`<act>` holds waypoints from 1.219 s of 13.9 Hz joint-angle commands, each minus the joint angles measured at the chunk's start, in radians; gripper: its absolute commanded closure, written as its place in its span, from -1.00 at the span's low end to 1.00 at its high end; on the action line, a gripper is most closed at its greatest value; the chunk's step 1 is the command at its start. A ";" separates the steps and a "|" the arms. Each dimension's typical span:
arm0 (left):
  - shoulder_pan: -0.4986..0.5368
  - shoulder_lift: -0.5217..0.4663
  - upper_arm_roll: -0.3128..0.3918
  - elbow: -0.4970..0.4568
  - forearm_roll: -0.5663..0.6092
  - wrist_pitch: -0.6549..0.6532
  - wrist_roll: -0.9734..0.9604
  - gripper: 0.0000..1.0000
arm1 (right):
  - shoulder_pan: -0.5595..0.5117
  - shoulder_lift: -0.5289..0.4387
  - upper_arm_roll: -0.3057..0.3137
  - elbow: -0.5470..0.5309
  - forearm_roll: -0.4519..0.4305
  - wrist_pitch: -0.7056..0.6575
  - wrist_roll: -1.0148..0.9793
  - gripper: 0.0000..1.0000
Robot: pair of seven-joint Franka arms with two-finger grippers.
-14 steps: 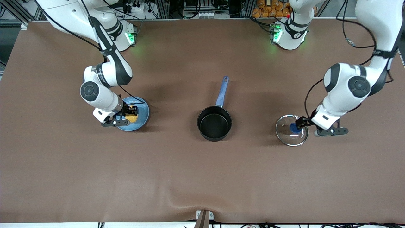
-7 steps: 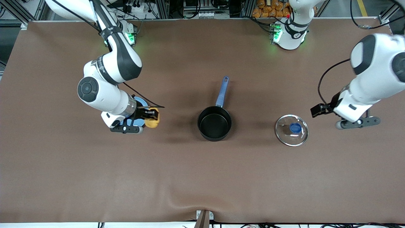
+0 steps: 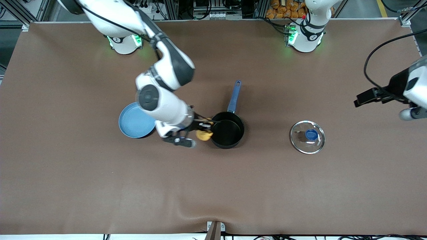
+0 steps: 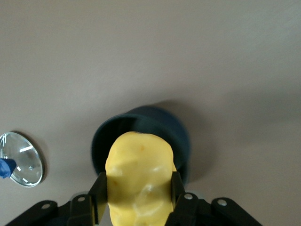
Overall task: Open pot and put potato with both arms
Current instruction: 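Carry the potato into the pot with the right gripper and lower it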
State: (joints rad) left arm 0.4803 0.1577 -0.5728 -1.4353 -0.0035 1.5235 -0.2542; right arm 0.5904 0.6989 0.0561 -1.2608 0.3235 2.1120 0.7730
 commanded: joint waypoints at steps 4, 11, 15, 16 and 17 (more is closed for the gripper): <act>0.008 -0.017 -0.015 0.038 -0.018 -0.034 0.018 -1.00 | 0.123 0.160 -0.059 0.146 -0.012 0.023 0.086 1.00; 0.007 -0.018 -0.013 0.036 -0.010 -0.034 0.023 -1.00 | 0.173 0.237 -0.064 0.146 -0.054 0.094 0.097 1.00; 0.007 -0.018 -0.018 0.036 -0.012 -0.036 0.018 -1.00 | 0.186 0.274 -0.064 0.146 -0.072 0.129 0.103 1.00; 0.006 -0.018 -0.012 0.036 -0.010 -0.034 0.019 -1.00 | 0.187 0.280 -0.064 0.146 -0.078 0.129 0.103 1.00; 0.001 -0.024 -0.009 0.035 -0.010 -0.036 0.023 -1.00 | 0.187 0.287 -0.064 0.146 -0.083 0.137 0.115 1.00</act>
State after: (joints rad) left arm 0.4779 0.1562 -0.5839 -1.4029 -0.0039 1.5086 -0.2542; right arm 0.7649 0.9509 0.0064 -1.1618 0.2640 2.2457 0.8533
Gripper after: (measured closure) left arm 0.000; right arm 0.427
